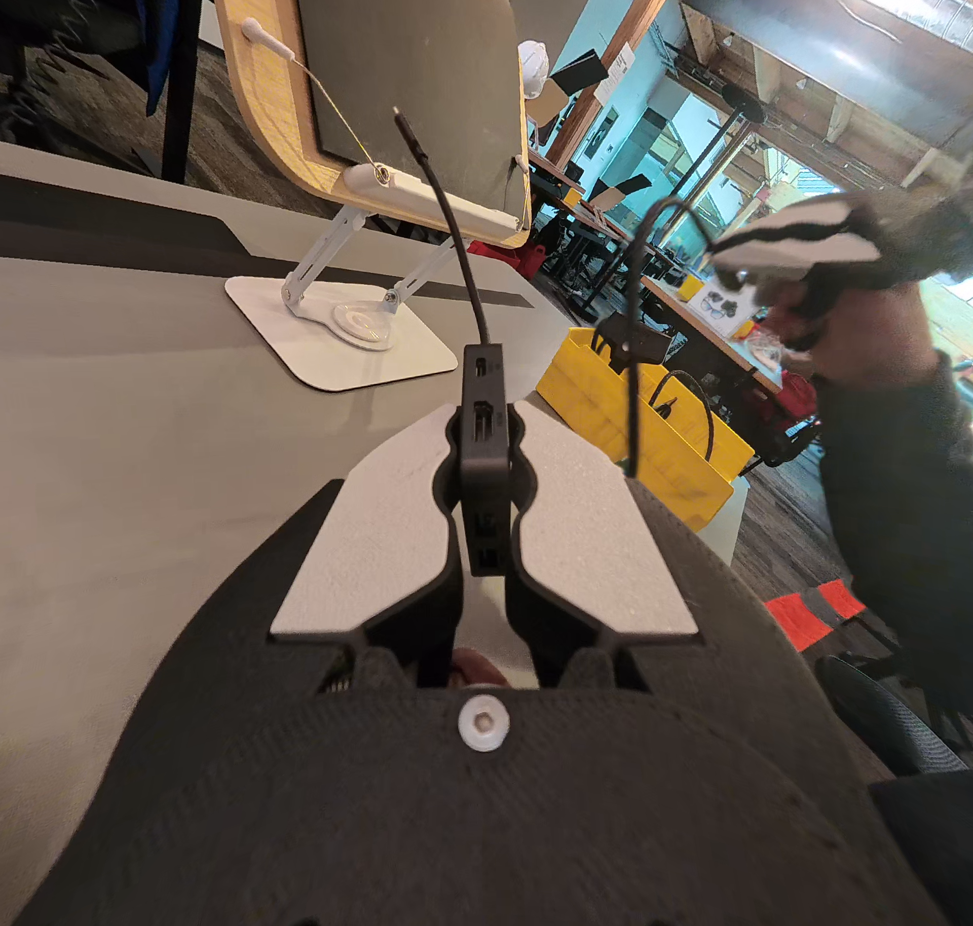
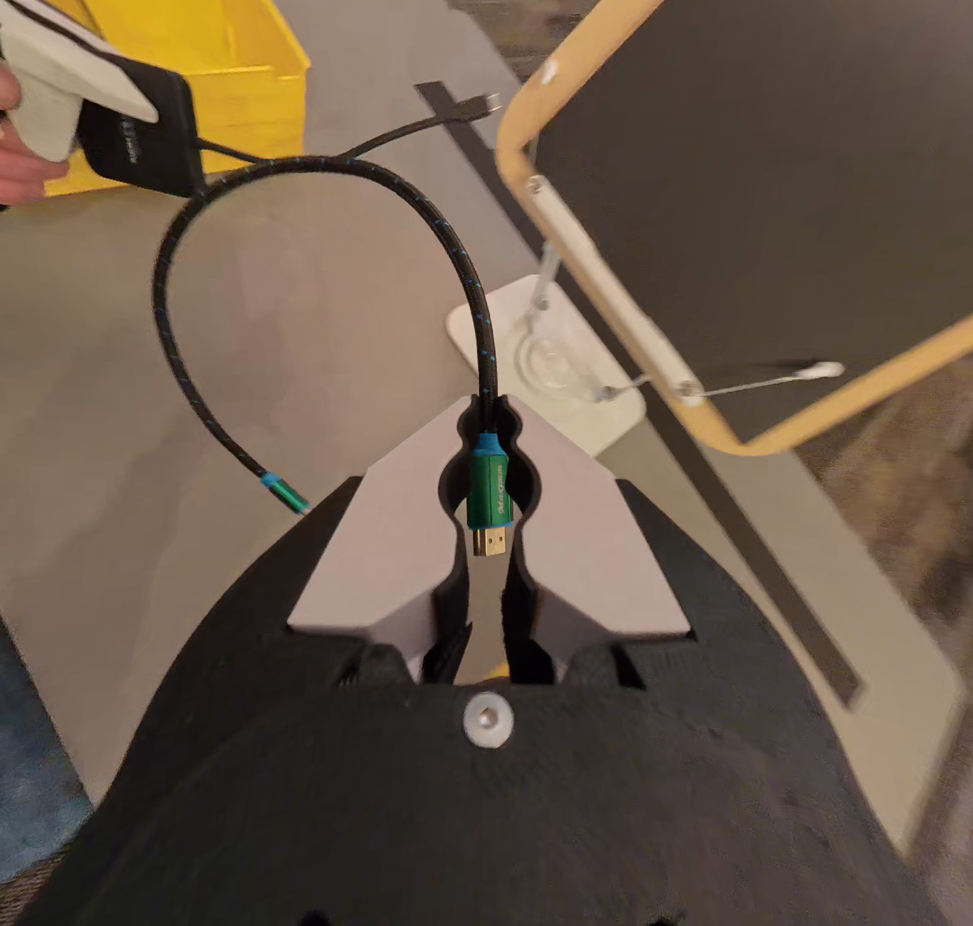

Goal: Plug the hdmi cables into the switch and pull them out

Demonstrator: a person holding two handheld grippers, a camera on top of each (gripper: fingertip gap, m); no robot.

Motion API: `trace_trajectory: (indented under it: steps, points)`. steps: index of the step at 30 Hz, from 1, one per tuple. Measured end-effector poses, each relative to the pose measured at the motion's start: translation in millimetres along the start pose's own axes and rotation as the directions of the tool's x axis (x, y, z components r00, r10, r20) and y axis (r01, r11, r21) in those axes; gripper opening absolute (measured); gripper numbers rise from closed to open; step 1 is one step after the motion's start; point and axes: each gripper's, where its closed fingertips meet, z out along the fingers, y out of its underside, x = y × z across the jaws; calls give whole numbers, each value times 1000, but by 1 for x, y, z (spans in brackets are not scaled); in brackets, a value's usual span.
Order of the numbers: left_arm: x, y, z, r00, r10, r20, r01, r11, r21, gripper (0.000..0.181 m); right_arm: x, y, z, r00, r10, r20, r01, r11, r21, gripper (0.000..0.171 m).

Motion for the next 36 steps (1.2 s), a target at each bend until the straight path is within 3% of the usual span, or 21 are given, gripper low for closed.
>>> trace_trajectory:
  steps: [7,13,19,23,31,36]
  points:
    - [2,0,0,1000,2,-15,-2,1000,-2,13,84,-10,-134,938,-219,-271,187,973,-138,4]
    - [1,9,5,1000,-2,-15,1,1000,-27,13,116,52,-189,876,-361,-321,242,903,-354,4]
    - [2,11,7,1000,6,-5,-6,999,-31,13,116,133,-189,843,-476,-249,313,812,-492,4]
    - [1,16,9,1000,4,2,-4,999,-42,13,107,183,-181,875,-441,-198,285,801,-527,4]
    - [2,30,18,1000,0,1,0,997,-76,13,79,237,-156,910,-382,-158,253,817,-518,4]
    - [2,29,17,1000,2,1,-2,997,-72,13,72,253,-150,913,-323,-248,171,856,-488,5]
